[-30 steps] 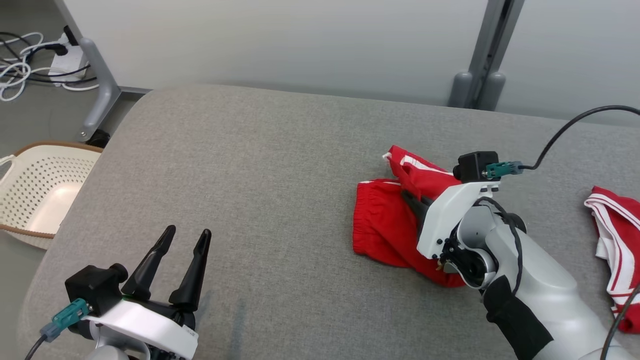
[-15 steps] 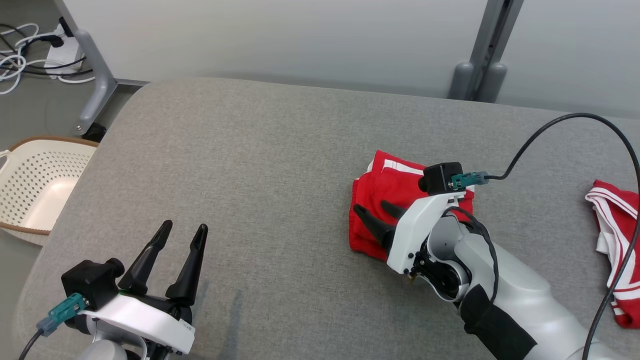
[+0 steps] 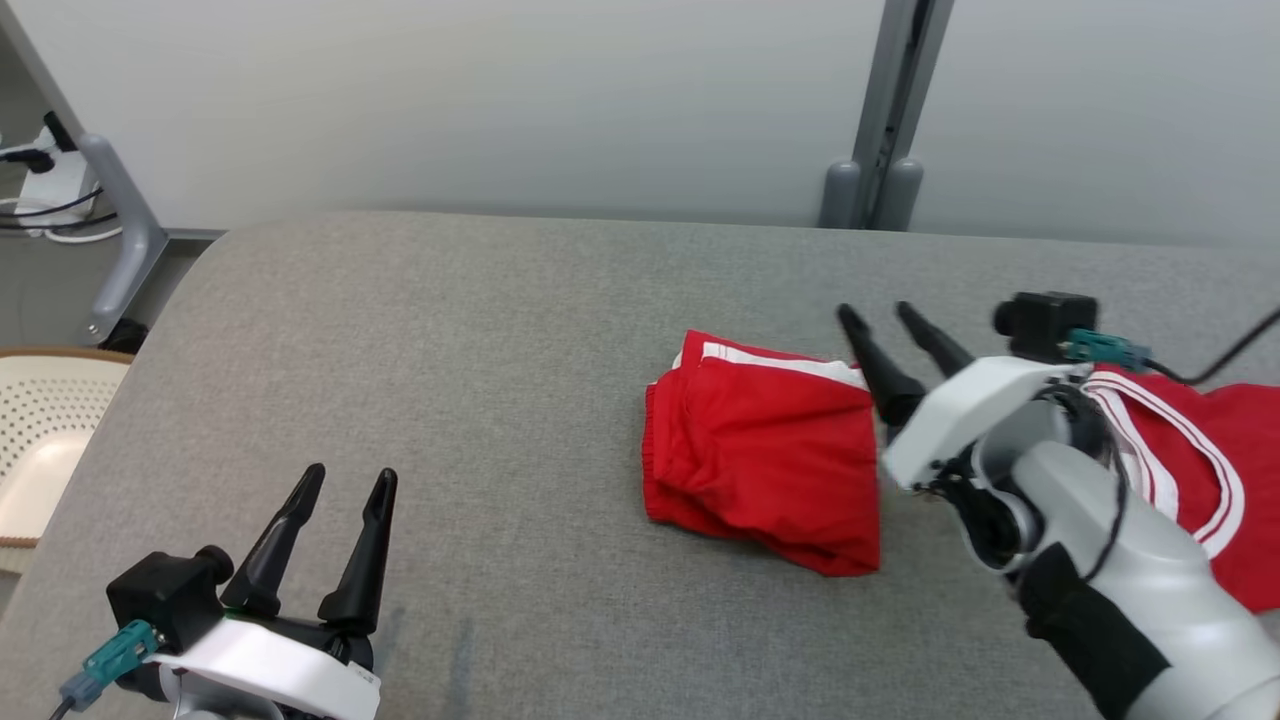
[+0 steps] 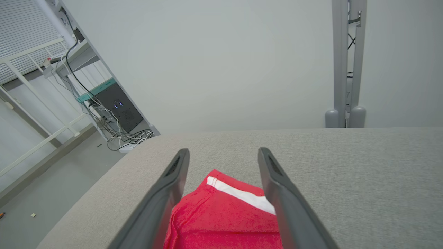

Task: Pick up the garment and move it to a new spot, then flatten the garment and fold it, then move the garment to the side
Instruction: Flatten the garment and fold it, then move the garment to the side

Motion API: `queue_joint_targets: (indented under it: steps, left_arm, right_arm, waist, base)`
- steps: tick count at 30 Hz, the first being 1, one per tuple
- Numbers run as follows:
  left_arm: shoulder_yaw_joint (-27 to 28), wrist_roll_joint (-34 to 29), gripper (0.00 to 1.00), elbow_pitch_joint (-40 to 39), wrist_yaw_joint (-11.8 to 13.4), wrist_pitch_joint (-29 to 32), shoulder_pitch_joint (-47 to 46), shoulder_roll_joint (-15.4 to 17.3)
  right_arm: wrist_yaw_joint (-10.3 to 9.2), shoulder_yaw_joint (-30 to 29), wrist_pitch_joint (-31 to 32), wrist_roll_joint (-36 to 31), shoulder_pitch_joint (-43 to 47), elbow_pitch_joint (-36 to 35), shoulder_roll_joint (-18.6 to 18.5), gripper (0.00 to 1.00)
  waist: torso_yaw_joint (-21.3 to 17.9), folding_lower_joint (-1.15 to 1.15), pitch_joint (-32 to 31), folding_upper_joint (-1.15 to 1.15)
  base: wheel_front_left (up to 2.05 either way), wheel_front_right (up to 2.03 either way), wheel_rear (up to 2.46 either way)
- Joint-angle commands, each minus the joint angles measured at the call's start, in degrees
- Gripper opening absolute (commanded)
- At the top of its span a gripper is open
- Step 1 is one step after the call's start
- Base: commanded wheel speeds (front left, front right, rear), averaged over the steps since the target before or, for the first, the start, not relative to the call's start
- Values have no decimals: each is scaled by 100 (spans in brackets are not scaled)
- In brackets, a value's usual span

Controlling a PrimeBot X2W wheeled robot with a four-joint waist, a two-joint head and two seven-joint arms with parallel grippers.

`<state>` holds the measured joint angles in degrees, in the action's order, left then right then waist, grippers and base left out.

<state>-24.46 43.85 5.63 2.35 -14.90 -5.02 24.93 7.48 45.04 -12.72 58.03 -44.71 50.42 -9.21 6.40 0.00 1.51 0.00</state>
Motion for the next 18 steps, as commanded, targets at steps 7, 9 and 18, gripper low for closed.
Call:
queue_joint_targets:
  steps: [7,9,18]
  left_arm:
    - [167,-174,100,-120,34,-31,200,-55]
    - [219,-237,100,-149,28,-28,242,-87]
    - [376,-500,100,-232,-68,-31,282,-157]
  right_arm:
    - [3,-595,-233,-178,554,31,-342,100]
    - [2,-778,-253,-219,725,3,-371,100]
    - [3,-1075,-79,-336,1087,61,-173,100]
  waist:
    - [-170,0,-79,0]
    - [-190,0,-80,0]
    - [-146,0,-31,0]
  base:
    - [0,0,0]
    - [0,0,0]
    - [0,0,0]
